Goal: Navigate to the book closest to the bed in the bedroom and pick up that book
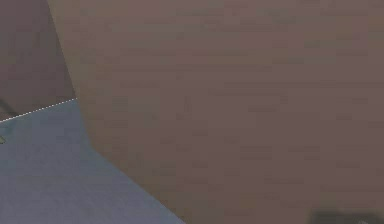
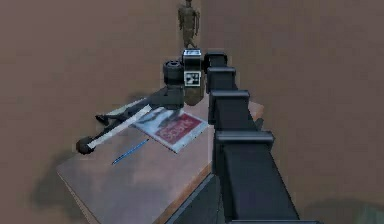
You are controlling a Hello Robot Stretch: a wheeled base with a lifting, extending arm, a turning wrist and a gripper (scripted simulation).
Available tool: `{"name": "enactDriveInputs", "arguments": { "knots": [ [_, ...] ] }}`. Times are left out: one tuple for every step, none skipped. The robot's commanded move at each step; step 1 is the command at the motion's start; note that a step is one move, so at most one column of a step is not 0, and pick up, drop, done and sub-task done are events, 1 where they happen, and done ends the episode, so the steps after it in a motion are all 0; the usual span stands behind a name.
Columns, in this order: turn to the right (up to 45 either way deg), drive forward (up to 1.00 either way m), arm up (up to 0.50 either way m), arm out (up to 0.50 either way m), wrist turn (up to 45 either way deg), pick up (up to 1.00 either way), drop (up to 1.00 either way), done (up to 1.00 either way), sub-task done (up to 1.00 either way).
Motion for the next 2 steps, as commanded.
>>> {"name": "enactDriveInputs", "arguments": {
  "knots": [
    [0.0,0.00,0.00,0.00,45.0,0.00,0.00,0.00,0.00],
    [0.0,0.00,0.00,0.00,36.0,0.00,0.00,0.00,0.00]
  ]
}}
